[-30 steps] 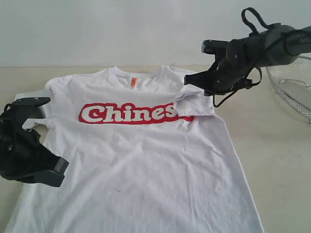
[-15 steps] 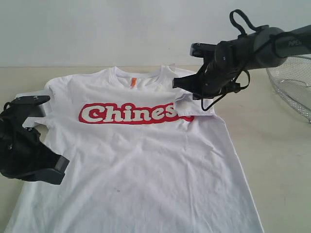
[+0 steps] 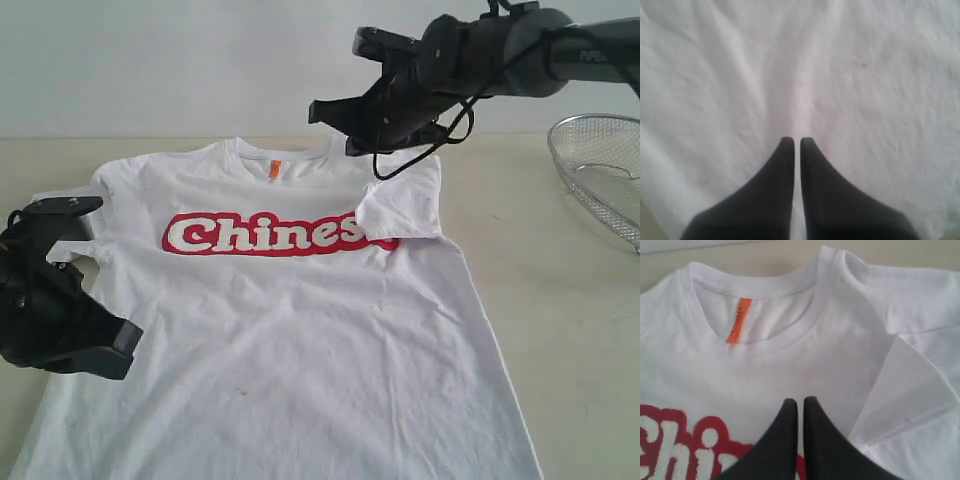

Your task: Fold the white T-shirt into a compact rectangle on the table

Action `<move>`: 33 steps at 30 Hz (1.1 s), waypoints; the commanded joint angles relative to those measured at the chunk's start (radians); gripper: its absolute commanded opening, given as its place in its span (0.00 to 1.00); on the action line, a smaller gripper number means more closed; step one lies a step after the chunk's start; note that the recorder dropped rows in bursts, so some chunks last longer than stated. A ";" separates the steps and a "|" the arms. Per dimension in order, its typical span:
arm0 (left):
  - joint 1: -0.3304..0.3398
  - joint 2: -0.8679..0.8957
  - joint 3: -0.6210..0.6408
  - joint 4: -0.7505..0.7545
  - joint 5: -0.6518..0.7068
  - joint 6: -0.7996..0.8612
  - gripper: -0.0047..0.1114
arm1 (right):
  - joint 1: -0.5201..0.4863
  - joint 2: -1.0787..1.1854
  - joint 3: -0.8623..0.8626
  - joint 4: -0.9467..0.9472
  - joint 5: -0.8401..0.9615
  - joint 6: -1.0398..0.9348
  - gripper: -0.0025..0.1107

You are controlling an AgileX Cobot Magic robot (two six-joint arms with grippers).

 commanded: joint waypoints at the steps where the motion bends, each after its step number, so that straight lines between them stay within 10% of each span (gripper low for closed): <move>1: -0.002 -0.006 -0.005 -0.007 -0.007 0.004 0.08 | -0.003 -0.015 -0.021 0.016 0.095 -0.051 0.02; 33: -0.002 -0.006 -0.005 -0.125 -0.051 0.033 0.08 | 0.010 -0.657 0.817 0.064 0.001 -0.145 0.02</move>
